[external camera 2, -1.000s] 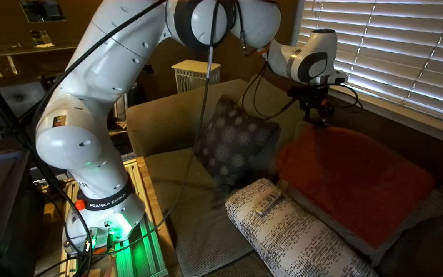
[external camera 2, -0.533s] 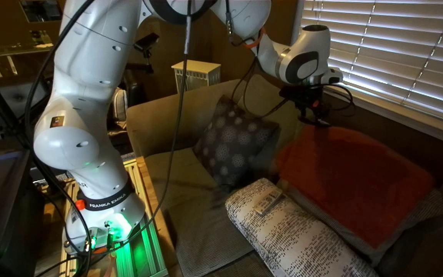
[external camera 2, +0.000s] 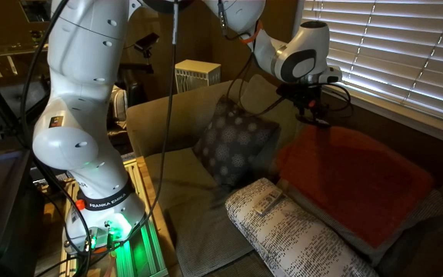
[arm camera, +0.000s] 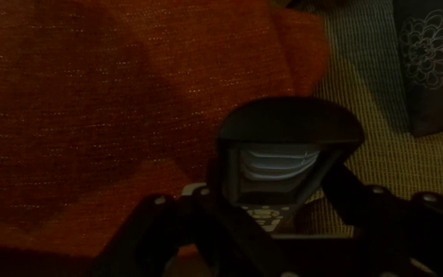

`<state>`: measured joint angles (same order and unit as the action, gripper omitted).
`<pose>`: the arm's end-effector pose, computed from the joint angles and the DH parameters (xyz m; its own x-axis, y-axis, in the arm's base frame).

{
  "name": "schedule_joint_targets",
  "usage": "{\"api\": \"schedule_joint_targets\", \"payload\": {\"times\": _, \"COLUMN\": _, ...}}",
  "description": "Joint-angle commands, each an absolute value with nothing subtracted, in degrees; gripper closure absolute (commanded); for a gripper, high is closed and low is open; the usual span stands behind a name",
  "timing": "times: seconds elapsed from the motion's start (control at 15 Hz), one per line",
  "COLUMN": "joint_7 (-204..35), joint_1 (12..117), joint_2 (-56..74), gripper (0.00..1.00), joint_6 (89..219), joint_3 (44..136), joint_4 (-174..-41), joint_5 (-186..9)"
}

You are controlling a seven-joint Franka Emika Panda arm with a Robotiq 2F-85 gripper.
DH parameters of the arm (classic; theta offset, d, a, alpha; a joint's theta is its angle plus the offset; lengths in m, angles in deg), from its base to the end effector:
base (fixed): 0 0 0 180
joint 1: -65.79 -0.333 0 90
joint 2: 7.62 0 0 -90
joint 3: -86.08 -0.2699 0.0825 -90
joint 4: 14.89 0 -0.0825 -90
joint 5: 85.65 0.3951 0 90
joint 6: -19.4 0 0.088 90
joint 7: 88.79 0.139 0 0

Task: Put the remote controller on the white pillows

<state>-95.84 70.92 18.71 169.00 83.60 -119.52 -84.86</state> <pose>0.6732 -0.0324 0.2383 0.9454 0.0569 0.3208 0.0568 -0.9983 0.0098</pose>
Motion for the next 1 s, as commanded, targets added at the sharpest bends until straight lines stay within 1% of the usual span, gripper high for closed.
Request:
{"api": "schedule_joint_targets", "payload": {"times": 0.0, "joint_7": -94.45, "joint_1": 71.09, "joint_2": 14.28, "gripper": 0.58, "joint_6": 171.40, "joint_3": 84.18, "joint_4": -124.25, "joint_5": -82.77}}
{"api": "schedule_joint_targets", "payload": {"times": 0.2, "joint_7": -93.42, "joint_1": 71.61, "joint_2": 11.48, "gripper": 0.58, "joint_6": 172.78, "joint_3": 84.58, "joint_4": -127.11, "joint_5": -81.35}}
{"api": "schedule_joint_targets", "payload": {"times": 0.53, "joint_7": -92.88, "joint_1": 73.16, "joint_2": 7.64, "gripper": 0.58, "joint_6": 171.57, "joint_3": 84.92, "joint_4": -130.65, "joint_5": -76.64}}
{"api": "schedule_joint_targets", "payload": {"times": 0.93, "joint_7": -88.75, "joint_1": 74.25, "joint_2": 4.29, "gripper": 0.58, "joint_6": 172.73, "joint_3": 88.43, "joint_4": -135.39, "joint_5": -73.91}}
